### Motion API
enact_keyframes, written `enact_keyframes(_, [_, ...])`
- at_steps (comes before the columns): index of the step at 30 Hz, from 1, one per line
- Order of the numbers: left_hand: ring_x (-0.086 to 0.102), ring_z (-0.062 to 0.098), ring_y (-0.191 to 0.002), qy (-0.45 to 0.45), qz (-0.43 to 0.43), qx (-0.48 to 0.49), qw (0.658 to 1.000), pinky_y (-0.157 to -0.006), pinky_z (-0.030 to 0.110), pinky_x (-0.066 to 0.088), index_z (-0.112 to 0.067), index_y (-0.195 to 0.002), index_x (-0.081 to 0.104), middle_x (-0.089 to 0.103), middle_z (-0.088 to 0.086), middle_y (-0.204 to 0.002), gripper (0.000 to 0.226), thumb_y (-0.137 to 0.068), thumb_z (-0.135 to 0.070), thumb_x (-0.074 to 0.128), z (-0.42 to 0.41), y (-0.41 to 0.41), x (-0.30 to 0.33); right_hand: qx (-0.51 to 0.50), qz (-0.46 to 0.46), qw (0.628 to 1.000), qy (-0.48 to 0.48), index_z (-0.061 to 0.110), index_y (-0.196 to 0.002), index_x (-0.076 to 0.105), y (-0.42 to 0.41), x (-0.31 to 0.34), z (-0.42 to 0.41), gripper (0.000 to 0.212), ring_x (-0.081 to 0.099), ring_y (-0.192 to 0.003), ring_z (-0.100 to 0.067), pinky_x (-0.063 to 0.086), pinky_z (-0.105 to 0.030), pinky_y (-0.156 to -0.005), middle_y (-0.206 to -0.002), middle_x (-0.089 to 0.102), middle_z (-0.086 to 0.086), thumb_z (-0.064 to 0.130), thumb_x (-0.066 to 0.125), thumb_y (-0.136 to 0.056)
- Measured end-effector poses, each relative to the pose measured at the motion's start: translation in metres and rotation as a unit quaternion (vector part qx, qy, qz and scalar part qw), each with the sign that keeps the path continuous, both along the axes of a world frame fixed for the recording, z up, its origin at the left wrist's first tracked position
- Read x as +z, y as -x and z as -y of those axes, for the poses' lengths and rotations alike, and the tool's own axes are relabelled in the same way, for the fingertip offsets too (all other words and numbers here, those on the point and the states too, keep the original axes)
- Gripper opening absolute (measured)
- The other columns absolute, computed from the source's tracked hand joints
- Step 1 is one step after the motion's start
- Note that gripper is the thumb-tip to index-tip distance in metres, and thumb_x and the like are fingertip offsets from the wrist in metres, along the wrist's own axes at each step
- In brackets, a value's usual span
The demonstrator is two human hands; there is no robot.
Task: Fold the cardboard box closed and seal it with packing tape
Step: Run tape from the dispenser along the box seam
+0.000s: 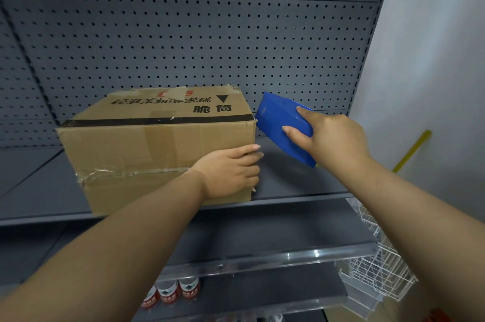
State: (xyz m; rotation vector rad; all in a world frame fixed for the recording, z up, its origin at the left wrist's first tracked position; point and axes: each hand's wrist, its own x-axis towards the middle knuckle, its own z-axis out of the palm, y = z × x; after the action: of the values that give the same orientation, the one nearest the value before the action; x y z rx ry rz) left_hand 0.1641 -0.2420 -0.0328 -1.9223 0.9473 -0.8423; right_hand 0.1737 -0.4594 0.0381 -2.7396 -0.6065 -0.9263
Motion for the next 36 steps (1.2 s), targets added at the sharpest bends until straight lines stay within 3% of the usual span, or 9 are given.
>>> enact_keyframes(4, [0.051, 0.016, -0.125, -0.019, -0.056, -0.032, 0.998, -0.115, 0.039, 0.004, -0.029, -0.107, 0.070, 0.066, -0.011, -0.118, 0.044, -0.097, -0.041, 0.029, -0.007, 0.007, -0.003, -0.003, 0.005, 1.000, -0.021, 0.026, -0.134, 0.048, 0.004, 0.007, 0.006, 0.056, 0.061, -0.089, -0.035, 0.044, -0.033, -0.065, -0.093, 0.068, -0.014, 0.057, 0.042, -0.088])
enact_keyframes(7, [0.040, 0.018, -0.133, 0.027, -0.033, -0.037, 0.998, -0.114, 0.039, 0.010, -0.028, -0.129, 0.054, 0.049, -0.008, -0.139, 0.044, -0.099, -0.038, 0.024, -0.023, 0.028, -0.014, -0.009, 0.008, 0.999, -0.051, 0.026, -0.133, 0.049, 0.006, 0.011, 0.009, 0.056, 0.061, -0.089, -0.036, 0.047, -0.036, -0.067, -0.093, 0.069, -0.015, 0.057, 0.044, -0.087])
enact_keyframes(13, [0.004, 0.027, -0.145, 0.253, 0.053, 0.114, 0.959, -0.114, 0.048, 0.010, -0.021, -0.149, 0.014, -0.001, 0.007, -0.158, 0.058, -0.098, -0.045, 0.025, -0.080, 0.083, -0.053, -0.001, 0.024, 0.996, -0.088, 0.024, -0.134, 0.049, 0.018, 0.026, 0.001, 0.057, 0.060, -0.090, -0.039, 0.047, -0.038, -0.068, -0.098, 0.069, -0.018, 0.056, 0.044, -0.087])
enact_keyframes(16, [-0.009, 0.031, -0.144, 0.324, 0.047, 0.224, 0.918, -0.114, 0.049, 0.004, -0.014, -0.148, 0.012, -0.013, 0.013, -0.156, 0.064, -0.096, -0.051, 0.014, -0.099, 0.106, -0.060, 0.001, 0.031, 0.995, -0.091, 0.022, -0.134, 0.049, 0.029, 0.036, -0.012, 0.058, 0.060, -0.089, -0.039, 0.047, -0.038, -0.067, -0.095, 0.068, -0.020, 0.055, 0.044, -0.088])
enact_keyframes(19, [-0.015, 0.033, -0.143, 0.381, 0.046, 0.313, 0.869, -0.114, 0.046, -0.001, -0.004, -0.144, 0.015, 0.003, 0.023, -0.153, 0.070, -0.095, -0.054, 0.008, -0.114, 0.123, -0.059, 0.011, 0.039, 0.994, -0.102, 0.019, -0.132, 0.051, 0.040, 0.045, -0.029, 0.056, 0.059, -0.092, -0.039, 0.046, -0.038, -0.068, -0.097, 0.068, -0.020, 0.053, 0.045, -0.088])
enact_keyframes(22, [-0.003, 0.044, -0.140, 0.423, 0.029, 0.360, 0.831, -0.115, 0.045, -0.002, 0.002, -0.143, 0.016, 0.011, 0.032, -0.149, 0.074, -0.094, -0.054, 0.008, -0.130, 0.136, -0.058, 0.021, 0.043, 0.992, -0.116, 0.021, -0.133, 0.050, 0.050, 0.053, -0.046, 0.056, 0.059, -0.094, -0.038, 0.045, -0.037, -0.070, -0.101, 0.068, -0.017, 0.053, 0.045, -0.088])
enact_keyframes(27, [0.011, 0.040, -0.138, 0.429, -0.013, 0.363, 0.827, -0.107, 0.049, 0.022, 0.006, -0.140, 0.021, 0.011, 0.028, -0.149, 0.077, -0.095, -0.054, 0.007, -0.155, 0.143, -0.057, 0.040, 0.045, 0.989, -0.137, 0.023, -0.136, 0.048, 0.071, 0.058, -0.075, 0.058, 0.060, -0.095, -0.037, 0.049, -0.039, -0.073, -0.100, 0.069, -0.016, 0.055, 0.045, -0.088])
enact_keyframes(32, [0.031, 0.037, -0.135, 0.419, -0.042, 0.348, 0.838, -0.110, 0.044, 0.023, -0.001, -0.140, 0.035, 0.029, 0.026, -0.148, 0.075, -0.095, -0.054, 0.007, -0.163, 0.154, -0.046, 0.067, 0.043, 0.984, -0.162, 0.026, -0.137, 0.045, 0.093, 0.053, -0.103, 0.058, 0.060, -0.093, -0.034, 0.048, -0.036, -0.072, -0.097, 0.070, -0.015, 0.056, 0.047, -0.087])
enact_keyframes(36, [0.036, 0.029, -0.134, 0.540, -0.054, 0.263, 0.798, -0.107, 0.045, 0.031, -0.013, -0.144, 0.030, 0.030, 0.012, -0.151, 0.066, -0.092, -0.052, 0.019, -0.154, 0.163, 0.006, 0.105, 0.046, 0.973, -0.202, 0.027, -0.135, 0.048, 0.119, 0.042, -0.126, 0.068, 0.062, -0.083, -0.031, 0.049, -0.035, -0.070, -0.085, 0.071, -0.010, 0.064, 0.046, -0.078])
